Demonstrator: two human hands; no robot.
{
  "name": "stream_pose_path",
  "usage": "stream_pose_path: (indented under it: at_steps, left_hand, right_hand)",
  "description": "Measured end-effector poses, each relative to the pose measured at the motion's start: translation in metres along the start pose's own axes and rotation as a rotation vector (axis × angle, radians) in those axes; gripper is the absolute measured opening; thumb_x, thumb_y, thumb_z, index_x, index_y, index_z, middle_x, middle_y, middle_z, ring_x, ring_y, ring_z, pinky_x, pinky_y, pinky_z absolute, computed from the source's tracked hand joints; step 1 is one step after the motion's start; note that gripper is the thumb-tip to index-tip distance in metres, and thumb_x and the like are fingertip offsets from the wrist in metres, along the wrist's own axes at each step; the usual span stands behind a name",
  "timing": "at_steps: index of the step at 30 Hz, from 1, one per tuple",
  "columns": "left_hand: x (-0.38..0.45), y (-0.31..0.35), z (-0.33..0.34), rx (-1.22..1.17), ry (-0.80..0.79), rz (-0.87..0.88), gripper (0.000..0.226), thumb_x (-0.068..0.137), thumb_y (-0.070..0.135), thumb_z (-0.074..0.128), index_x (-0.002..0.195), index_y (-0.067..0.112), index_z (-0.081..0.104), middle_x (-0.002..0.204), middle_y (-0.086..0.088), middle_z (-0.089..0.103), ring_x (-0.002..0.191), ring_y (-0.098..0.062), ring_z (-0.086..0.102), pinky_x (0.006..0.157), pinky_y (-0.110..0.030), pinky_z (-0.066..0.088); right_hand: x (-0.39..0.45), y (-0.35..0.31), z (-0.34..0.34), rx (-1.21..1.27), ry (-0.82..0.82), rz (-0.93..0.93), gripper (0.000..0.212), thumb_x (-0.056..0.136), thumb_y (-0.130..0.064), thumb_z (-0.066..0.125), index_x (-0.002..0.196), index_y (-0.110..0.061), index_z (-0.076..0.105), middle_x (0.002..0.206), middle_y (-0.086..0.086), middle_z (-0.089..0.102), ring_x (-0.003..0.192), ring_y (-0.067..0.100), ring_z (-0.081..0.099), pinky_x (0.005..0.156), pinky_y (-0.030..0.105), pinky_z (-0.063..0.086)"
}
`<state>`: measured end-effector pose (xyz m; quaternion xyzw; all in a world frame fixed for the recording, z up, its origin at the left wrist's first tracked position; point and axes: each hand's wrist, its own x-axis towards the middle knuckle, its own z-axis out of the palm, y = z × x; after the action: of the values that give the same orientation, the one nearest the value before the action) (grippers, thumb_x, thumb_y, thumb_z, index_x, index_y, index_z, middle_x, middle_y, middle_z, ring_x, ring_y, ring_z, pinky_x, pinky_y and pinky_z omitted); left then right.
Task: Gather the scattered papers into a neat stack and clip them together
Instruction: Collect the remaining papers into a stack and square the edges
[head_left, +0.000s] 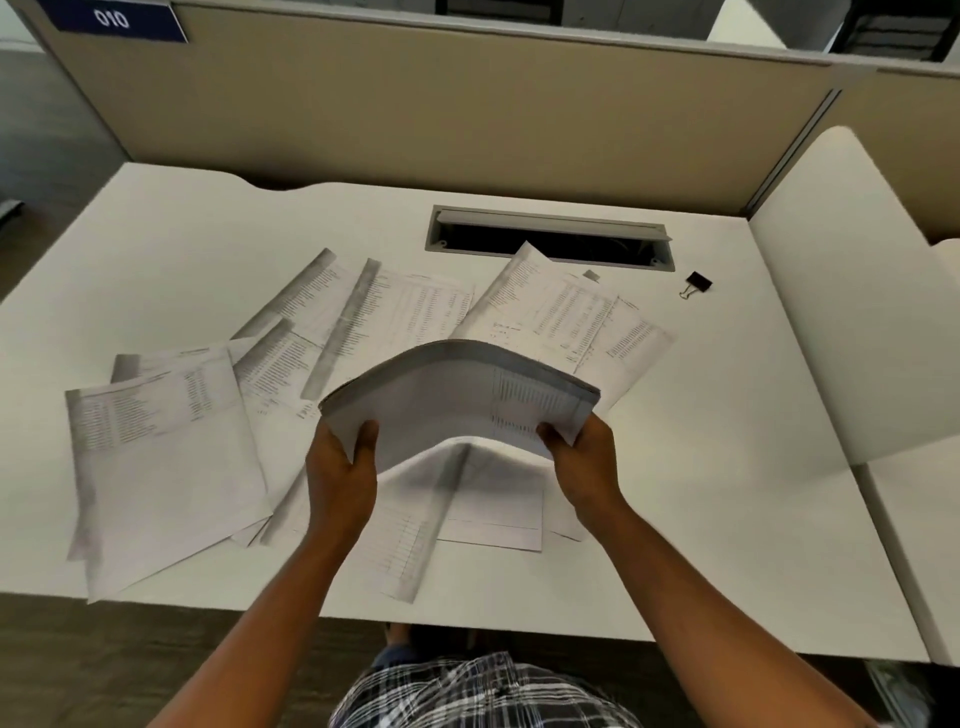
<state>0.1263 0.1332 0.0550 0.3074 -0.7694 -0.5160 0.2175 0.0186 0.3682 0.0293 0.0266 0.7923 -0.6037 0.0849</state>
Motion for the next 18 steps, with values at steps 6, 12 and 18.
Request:
stream_pose_path:
  at_steps: [6, 12, 18]
  left_hand:
    - [-0.001, -0.017, 0.005, -0.052, -0.117, -0.106, 0.042, 0.093, 0.027, 0.063, 0.131, 0.019, 0.049, 0.122, -0.005, 0.061, 0.112, -0.026, 0.059, 0.088, -0.037, 0.054]
    - [-0.007, -0.014, 0.005, -0.047, -0.081, -0.078, 0.045, 0.093, 0.029, 0.065, 0.133, 0.019, 0.047, 0.119, 0.003, 0.059, 0.105, -0.015, 0.057, 0.086, -0.031, 0.051]
    - [-0.012, -0.029, 0.019, -0.105, -0.049, -0.245, 0.025, 0.096, 0.023, 0.059, 0.120, 0.020, 0.058, 0.108, 0.002, 0.066, 0.102, -0.021, 0.063, 0.083, -0.033, 0.053]
  right_hand:
    - [-0.007, 0.009, 0.005, -0.068, -0.070, 0.013, 0.034, 0.093, -0.010, 0.071, 0.125, -0.017, 0.061, 0.117, 0.000, 0.068, 0.114, 0.022, 0.064, 0.096, 0.031, 0.055]
    - [-0.016, 0.007, 0.005, -0.018, 0.019, -0.014, 0.044, 0.092, -0.012, 0.073, 0.134, -0.010, 0.058, 0.120, 0.001, 0.065, 0.108, 0.015, 0.062, 0.090, 0.024, 0.055]
    - [-0.023, 0.024, 0.015, -0.014, 0.000, 0.027, 0.043, 0.091, -0.014, 0.074, 0.131, -0.019, 0.057, 0.119, -0.002, 0.065, 0.110, 0.017, 0.064, 0.082, 0.011, 0.055]
